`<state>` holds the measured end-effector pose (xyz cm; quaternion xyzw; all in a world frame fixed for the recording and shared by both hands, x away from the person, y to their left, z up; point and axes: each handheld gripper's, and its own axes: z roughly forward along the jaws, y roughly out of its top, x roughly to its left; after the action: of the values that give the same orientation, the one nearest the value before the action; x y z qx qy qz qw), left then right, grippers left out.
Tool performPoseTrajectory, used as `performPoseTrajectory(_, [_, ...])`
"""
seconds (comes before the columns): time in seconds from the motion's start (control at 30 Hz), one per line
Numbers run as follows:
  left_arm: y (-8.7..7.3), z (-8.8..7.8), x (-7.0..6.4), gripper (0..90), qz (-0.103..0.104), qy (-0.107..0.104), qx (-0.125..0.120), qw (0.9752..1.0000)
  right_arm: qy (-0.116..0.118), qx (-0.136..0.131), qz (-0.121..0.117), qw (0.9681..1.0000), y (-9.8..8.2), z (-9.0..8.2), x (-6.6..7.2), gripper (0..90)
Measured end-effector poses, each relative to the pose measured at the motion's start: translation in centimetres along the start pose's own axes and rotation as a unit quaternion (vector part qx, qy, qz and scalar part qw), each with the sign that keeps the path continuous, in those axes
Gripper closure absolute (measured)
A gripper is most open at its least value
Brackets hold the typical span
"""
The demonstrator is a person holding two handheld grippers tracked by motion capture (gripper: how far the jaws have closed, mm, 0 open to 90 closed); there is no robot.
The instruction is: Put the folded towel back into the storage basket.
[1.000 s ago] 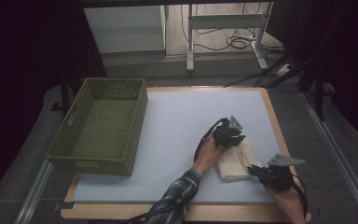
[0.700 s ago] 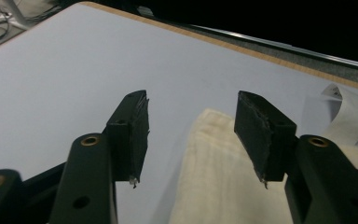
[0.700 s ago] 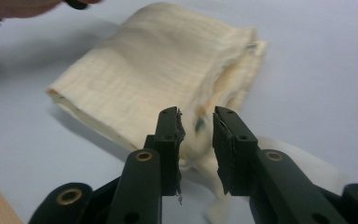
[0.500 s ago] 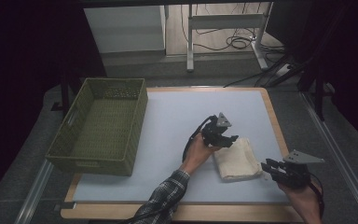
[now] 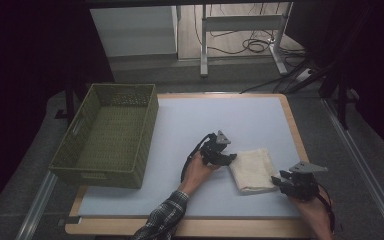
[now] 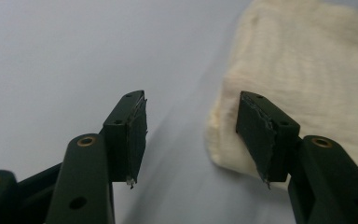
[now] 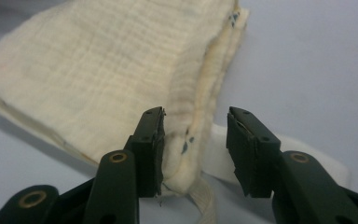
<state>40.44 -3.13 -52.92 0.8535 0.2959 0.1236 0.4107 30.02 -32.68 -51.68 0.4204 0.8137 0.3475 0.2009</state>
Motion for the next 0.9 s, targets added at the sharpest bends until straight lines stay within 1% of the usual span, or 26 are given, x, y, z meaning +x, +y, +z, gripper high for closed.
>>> performPoseTrajectory(0.07, [-0.1, 0.3, 0.2, 45.8, 0.002, 0.004, 0.007, 1.0, 0.004, -0.003, 0.011, 0.9999, -0.3, -0.1, -0.2, 53.7])
performPoseTrajectory(0.13, [-0.1, 0.3, 0.2, 45.8, 0.001, 0.003, 0.008, 1.0, 0.007, -0.002, 0.015, 0.9999, -0.4, -0.1, -0.2, 51.9])
performPoseTrajectory(0.2, [0.0, 0.0, 0.2, 45.8, 0.001, 0.005, 0.004, 1.0, 0.005, 0.001, 0.015, 0.9999, -0.3, -0.1, -0.1, 50.7])
performPoseTrajectory(0.23, [0.1, -0.4, 0.3, 45.8, -0.005, 0.001, -0.005, 1.0, 0.007, 0.002, 0.016, 0.9998, -0.3, -0.1, -0.1, 50.0])
performPoseTrajectory(0.33, [0.3, -1.1, 0.5, 45.8, -0.022, -0.01, -0.016, 0.9996, 0.009, 0.003, 0.013, 0.9999, -0.2, -0.3, 0.1, 49.4])
performPoseTrajectory(0.37, [0.3, -1.2, 0.5, 45.8, -0.029, -0.022, -0.022, 0.9991, 0.01, 0.004, 0.013, 0.9999, -0.2, -0.3, 0.2, 49.3])
performPoseTrajectory(0.4, [0.3, -1.2, 0.4, 45.8, -0.033, -0.03, -0.022, 0.9988, 0.012, 0.006, 0.015, 0.9998, -0.2, -0.3, 0.2, 49.1])
performPoseTrajectory(0.43, [0.4, -1.1, 0.2, 45.8, -0.033, -0.037, -0.019, 0.9986, 0.014, 0.007, 0.018, 0.9997, -0.3, -0.2, 0.1, 49.0])
performPoseTrajectory(0.5, [0.3, -0.6, -0.3, 45.7, -0.031, -0.045, -0.011, 0.9984, 0.02, 0.007, 0.025, 0.9995, -0.4, 0.0, 0.0, 48.7])
performPoseTrajectory(0.6, [0.2, 0.3, -0.8, 45.8, -0.018, -0.036, 0.014, 0.9991, 0.026, 0.006, 0.031, 0.9991, -0.5, 0.1, -0.2, 48.6])
performPoseTrajectory(0.63, [-0.1, 0.8, -0.9, 45.8, -0.019, -0.038, 0.024, 0.9988, 0.028, 0.004, 0.032, 0.9991, -0.5, 0.1, -0.2, 48.6])
performPoseTrajectory(0.67, [-0.2, 0.8, -0.8, 46.7, -0.023, -0.039, 0.017, 0.9988, 0.028, 0.004, 0.035, 0.999, -0.6, 0.1, -0.2, 49.0])
performPoseTrajectory(0.7, [-0.3, 0.7, -0.7, 48.7, -0.025, -0.041, 0.018, 0.9987, 0.028, 0.004, 0.036, 0.9989, -0.6, 0.1, -0.2, 49.0])
performPoseTrajectory(0.73, [-0.3, 0.7, -0.8, 50.8, -0.027, -0.042, 0.017, 0.9986, 0.028, 0.005, 0.035, 0.999, -0.6, 0.1, -0.1, 50.1])
performPoseTrajectory(0.83, [-0.2, 0.6, -1.1, 59.9, -0.033, -0.046, 0.026, 0.998, 0.032, 0.013, 0.038, 0.9987, -0.4, 0.1, 0.0, 59.5])
performPoseTrajectory(0.9, [0.0, 0.6, -1.3, 63.6, -0.046, -0.047, 0.033, 0.9973, 0.042, 0.018, 0.045, 0.9979, -0.3, 0.1, 0.2, 67.0])
